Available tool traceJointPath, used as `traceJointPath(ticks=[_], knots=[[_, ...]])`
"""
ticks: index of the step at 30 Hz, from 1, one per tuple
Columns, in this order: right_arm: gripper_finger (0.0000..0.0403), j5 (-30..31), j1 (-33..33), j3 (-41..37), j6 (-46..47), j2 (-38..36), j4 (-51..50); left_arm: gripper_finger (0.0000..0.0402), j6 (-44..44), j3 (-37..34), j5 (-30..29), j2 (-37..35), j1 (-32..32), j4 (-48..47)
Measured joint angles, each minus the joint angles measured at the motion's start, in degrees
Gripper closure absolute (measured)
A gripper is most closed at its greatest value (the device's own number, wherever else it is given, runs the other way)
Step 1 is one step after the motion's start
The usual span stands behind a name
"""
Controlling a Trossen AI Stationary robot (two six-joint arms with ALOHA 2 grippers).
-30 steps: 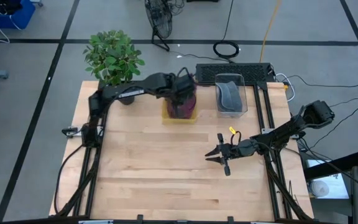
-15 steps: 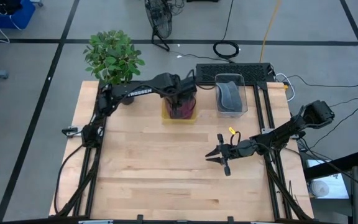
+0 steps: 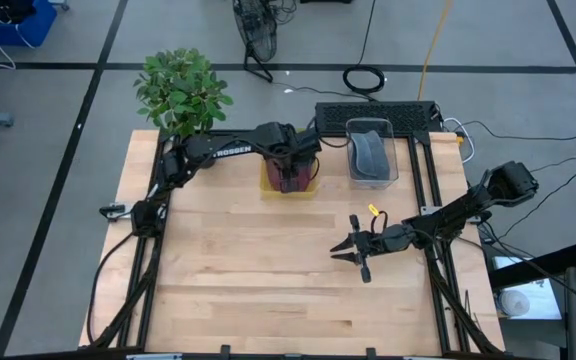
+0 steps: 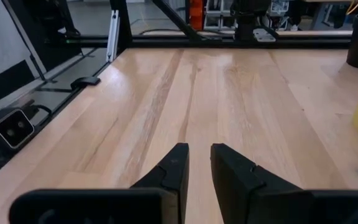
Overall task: Pick & Place hat
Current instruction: Put the red cap into the yellow bin
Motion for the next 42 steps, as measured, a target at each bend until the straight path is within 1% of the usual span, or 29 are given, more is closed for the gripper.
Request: traceJointPath(ticks=[2, 4, 9, 18, 22, 24, 29, 36, 42], knots=[[0.0348, 0.00, 0.05, 0.00, 0.00, 0.00, -0.38, 0.0280, 0.55, 0.00, -0.61, 0.26, 0.01, -0.09], [0.0348, 0.00, 0.11, 0.00, 0.00, 0.00, -0.37, 0.0264, 0.74, 0.00, -2.48, 0.30, -0.07, -0.08], [0.0348, 0.00, 0.11, 0.00, 0.02, 0.00, -0.75, 0.0240, 1.16, 0.00, -4.74, -1.61, -0.30, -0.30], [0.0348, 0.00, 0.13, 0.00, 0.46, 0.00, -0.71, 0.0234, 1.29, 0.04, -4.68, -9.36, -0.99, 2.28], [0.0348, 0.00, 0.17, 0.00, 0.46, 0.00, 0.18, 0.0234, -0.15, 0.09, -7.10, -10.43, -0.68, 5.44], [0.0348, 0.00, 0.17, 0.00, 0.46, 0.00, 0.72, 0.0234, -0.59, 0.04, -6.89, -9.92, -0.16, 6.32], [0.0348, 0.00, 0.25, 0.00, 0.77, 0.00, 0.69, 0.0234, -0.41, 0.02, -4.19, -6.17, 0.58, 8.94], [0.0348, 0.00, 0.26, 0.00, 0.81, 0.00, -0.12, 0.0234, 0.91, 0.00, -4.40, -0.75, 1.99, 10.10], [0.0348, 0.00, 0.26, 0.00, 0.90, 0.00, -1.21, 0.0234, 0.85, 0.00, -4.50, 2.14, 3.66, 11.35]])
